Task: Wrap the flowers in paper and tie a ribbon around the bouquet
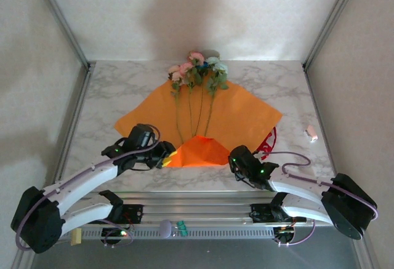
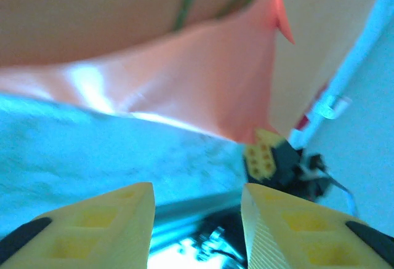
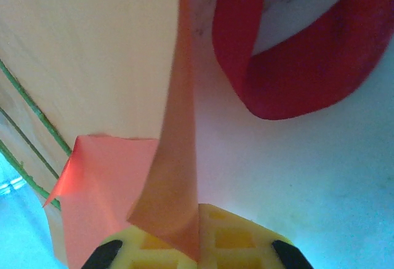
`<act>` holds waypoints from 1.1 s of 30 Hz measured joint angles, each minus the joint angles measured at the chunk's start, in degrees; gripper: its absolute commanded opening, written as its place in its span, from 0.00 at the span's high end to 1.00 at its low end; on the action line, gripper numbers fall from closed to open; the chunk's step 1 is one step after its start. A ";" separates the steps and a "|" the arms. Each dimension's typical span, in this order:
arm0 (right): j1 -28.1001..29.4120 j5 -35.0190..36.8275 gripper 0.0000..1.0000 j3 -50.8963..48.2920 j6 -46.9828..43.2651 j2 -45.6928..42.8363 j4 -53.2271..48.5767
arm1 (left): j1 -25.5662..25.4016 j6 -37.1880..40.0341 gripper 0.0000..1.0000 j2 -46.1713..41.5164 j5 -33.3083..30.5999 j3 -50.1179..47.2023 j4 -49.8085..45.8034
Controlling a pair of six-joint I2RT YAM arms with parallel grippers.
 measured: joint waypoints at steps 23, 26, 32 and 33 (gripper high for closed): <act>0.48 -3.41 0.65 8.87 -16.11 -5.11 -16.46 | -7.85 7.78 0.85 38.29 3.48 14.08 12.70; 4.26 -5.73 0.71 13.66 -22.71 -4.81 -18.56 | -7.85 8.90 0.85 38.45 3.52 14.14 12.72; 7.41 -11.93 0.81 14.34 -29.16 3.28 -12.50 | -7.85 9.70 0.85 38.45 3.54 14.19 12.68; 7.41 -12.98 0.82 14.38 -29.35 6.51 -10.29 | -7.85 9.75 0.85 38.45 3.54 14.19 12.68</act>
